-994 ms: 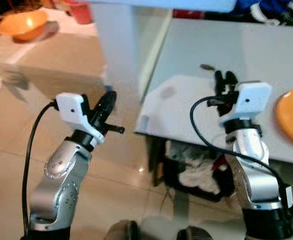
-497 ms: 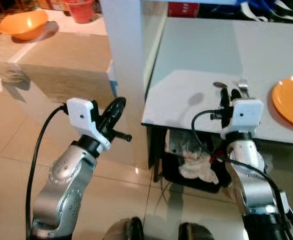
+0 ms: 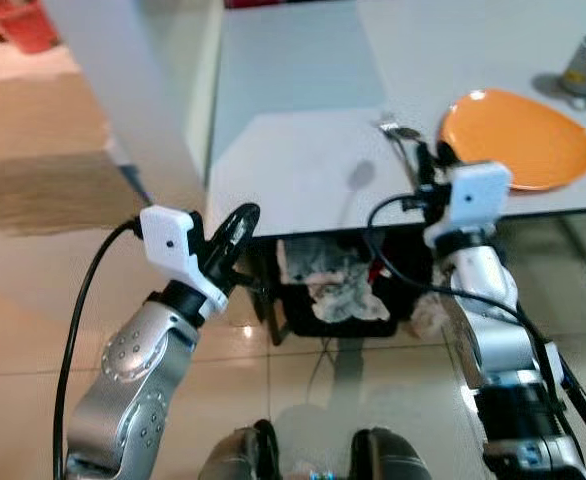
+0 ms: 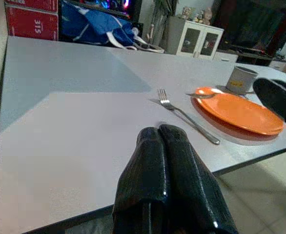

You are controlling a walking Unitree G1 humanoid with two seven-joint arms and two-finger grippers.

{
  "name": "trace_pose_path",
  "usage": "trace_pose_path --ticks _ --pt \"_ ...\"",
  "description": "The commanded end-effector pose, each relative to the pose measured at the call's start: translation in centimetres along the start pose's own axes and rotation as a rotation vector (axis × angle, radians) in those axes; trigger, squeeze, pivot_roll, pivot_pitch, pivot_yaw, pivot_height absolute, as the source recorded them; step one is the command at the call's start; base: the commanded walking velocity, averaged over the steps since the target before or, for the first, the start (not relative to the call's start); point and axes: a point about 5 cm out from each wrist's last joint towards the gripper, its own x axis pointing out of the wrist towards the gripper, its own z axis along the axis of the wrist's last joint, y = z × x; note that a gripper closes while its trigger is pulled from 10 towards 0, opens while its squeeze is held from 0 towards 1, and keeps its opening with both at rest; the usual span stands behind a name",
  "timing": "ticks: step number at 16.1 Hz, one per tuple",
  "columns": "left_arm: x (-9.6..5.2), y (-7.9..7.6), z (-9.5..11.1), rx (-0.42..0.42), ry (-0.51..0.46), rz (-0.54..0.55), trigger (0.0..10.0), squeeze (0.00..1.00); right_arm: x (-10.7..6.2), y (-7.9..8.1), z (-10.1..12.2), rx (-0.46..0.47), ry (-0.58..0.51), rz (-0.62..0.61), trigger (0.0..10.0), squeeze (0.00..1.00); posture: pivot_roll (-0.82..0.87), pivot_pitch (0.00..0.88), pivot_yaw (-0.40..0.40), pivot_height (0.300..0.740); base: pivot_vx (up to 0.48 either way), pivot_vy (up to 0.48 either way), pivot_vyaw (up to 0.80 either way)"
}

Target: Setting the table

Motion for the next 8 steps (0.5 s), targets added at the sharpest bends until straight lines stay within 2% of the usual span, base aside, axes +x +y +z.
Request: trace_pose_path --ticks 1,2,7,8 --pt "-0.5 0.3 0.5 0.032 -0.016 0.02 10.0 0.0 0.4 1.2 0.7 0.043 -0.028 0.077 10.0 0.0 -0.07 0.214 0.086 0.74 0.0 0.0 0.0" --pt "-0.6 0.5 0.6 0.027 -0.026 0.029 10.0 0.0 0.2 1.6 0.9 0.069 -0.035 0.106 10.0 0.0 -0.07 0.213 0.082 0.74 0.315 0.0 -0.8" --pt "-0.2 0.2 0.5 0.012 -0.052 0.035 10.0 0.0 0.1 2.5 1.7 0.103 -0.058 0.176 10.0 0.0 -0.11 0.193 0.054 0.74 0.344 0.0 0.0" --pt "0.0 0.2 0.6 0.007 -0.066 0.04 10.0 0.0 0.0 3.3 2.4 0.143 -0.088 0.255 10.0 0.0 -0.11 0.192 0.046 0.74 0.337 0.0 0.0"
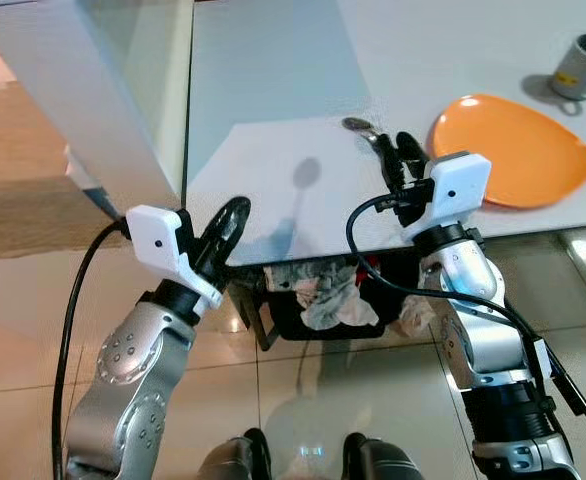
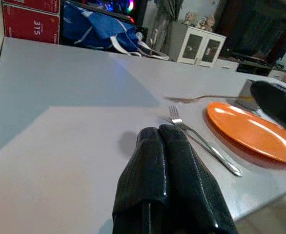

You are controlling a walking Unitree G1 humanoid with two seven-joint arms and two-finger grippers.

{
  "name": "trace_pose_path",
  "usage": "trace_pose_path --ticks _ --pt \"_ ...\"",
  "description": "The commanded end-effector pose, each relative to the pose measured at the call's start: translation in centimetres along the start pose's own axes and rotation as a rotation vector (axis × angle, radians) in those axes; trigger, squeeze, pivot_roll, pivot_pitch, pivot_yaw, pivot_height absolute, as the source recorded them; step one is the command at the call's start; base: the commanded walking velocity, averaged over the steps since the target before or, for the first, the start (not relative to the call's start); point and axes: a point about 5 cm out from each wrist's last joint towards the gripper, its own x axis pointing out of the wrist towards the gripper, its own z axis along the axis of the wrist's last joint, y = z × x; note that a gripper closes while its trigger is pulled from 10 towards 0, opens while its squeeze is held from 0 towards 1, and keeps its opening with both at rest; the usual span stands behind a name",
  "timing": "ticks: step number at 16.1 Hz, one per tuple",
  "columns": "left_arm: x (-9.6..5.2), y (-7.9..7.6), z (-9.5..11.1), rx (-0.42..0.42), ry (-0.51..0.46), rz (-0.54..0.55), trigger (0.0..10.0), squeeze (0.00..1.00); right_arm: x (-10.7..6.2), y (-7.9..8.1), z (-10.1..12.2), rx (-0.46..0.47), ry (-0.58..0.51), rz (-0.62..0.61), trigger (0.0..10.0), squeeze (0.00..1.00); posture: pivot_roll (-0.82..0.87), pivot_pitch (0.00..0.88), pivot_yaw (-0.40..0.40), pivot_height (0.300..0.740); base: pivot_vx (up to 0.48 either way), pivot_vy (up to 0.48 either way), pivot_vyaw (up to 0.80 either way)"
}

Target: Setting the table

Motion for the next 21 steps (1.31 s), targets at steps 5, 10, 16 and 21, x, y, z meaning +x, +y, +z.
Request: trace_pose_path --ticks 5,10,16,21 --pt "-0.3 -0.5 -0.2 -0.017 -0.002 0.0 10.0 0.0 -0.3 1.0 0.7 0.019 -0.02 0.08 10.0 0.0 -0.1 0.203 0.033 0.74 0.067 0.0 0.0" --pt "-0.7 -1.2 -0.5 -0.03 0.014 -0.037 10.0 0.0 -0.5 1.2 -0.8 0.004 0.007 0.074 10.0 0.0 -0.09 0.215 0.04 0.74 0.0 0.0 0.0" --pt "-1.9 -1.6 -0.2 -0.029 0.037 -0.041 10.0 0.0 1.9 -0.7 -1.8 -0.079 0.015 -0.047 10.0 0.0 -0.05 0.26 0.052 0.74 0.0 0.0 0.0" --pt "-3.1 -2.3 0.3 -0.034 0.063 -0.028 10.0 0.0 3.3 -0.2 -2.6 -0.051 0.011 -0.033 10.0 0.0 -0.02 0.316 0.056 0.74 0.0 0.0 0.0"
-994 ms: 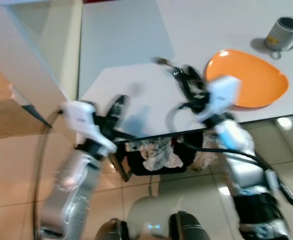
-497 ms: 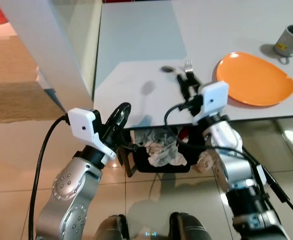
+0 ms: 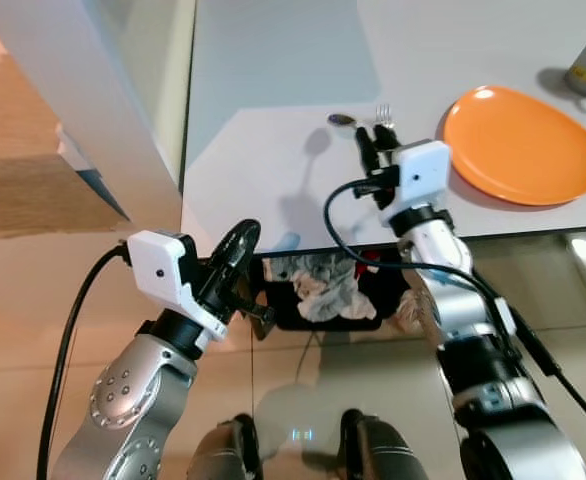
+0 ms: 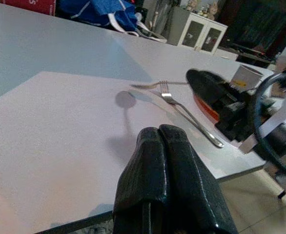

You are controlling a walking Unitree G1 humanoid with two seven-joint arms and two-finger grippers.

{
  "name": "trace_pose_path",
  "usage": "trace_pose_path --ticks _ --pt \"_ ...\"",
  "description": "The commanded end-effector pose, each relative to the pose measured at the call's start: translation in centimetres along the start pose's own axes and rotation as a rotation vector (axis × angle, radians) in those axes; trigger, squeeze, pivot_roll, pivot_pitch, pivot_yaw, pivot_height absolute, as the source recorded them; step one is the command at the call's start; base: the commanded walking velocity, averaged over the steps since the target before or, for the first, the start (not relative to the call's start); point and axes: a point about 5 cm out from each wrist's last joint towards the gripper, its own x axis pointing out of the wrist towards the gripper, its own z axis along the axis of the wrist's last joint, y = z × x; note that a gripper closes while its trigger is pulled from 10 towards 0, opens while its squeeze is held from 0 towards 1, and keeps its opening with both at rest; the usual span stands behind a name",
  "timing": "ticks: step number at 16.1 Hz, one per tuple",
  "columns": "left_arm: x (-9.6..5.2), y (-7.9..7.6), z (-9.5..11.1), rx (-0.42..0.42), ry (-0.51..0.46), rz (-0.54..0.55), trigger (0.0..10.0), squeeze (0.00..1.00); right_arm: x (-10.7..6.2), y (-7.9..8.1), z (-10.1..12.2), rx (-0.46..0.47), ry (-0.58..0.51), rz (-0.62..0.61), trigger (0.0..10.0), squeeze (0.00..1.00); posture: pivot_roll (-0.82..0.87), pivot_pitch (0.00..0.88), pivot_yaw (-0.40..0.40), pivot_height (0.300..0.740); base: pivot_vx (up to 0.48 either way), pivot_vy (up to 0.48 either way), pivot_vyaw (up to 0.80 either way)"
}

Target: Setting the table

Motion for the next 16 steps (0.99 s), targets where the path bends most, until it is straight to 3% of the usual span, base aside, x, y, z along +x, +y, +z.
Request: trace_pose_path --ticks 1,8,9,10,16 --pt "-0.7 -0.3 0.1 -0.001 0.017 0.002 10.0 0.0 0.0 -0.1 -0.1 -0.009 -0.008 -0.01 10.0 0.0 0.0 0.337 0.06 0.74 0.0 0.0 0.0" --pt "-1.4 -0.5 0.4 -0.007 0.044 0.011 10.0 0.0 -1.4 -1.6 -1.4 -0.074 0.04 -0.096 10.0 0.0 0.0 0.362 0.073 0.74 0.0 0.0 0.0" --pt "-1.3 -0.5 0.4 -0.007 0.044 0.01 10.0 0.0 -1.5 -1.6 -1.5 -0.079 0.045 -0.098 10.0 0.11 0.0 0.363 0.073 0.74 0.0 0.0 0.0" --pt "-1.3 -0.5 0.5 -0.006 0.044 0.011 10.0 0.0 -1.7 -1.4 -1.9 -0.067 0.063 -0.092 10.0 1.0 0.0 0.363 0.073 0.74 0.0 0.0 0.0" --pt "-1.3 -0.7 0.5 -0.008 0.05 0.012 10.0 0.0 -1.8 -1.8 -2.0 -0.053 0.076 -0.113 10.0 1.0 0.0 0.363 0.069 0.74 0.0 0.0 0.0"
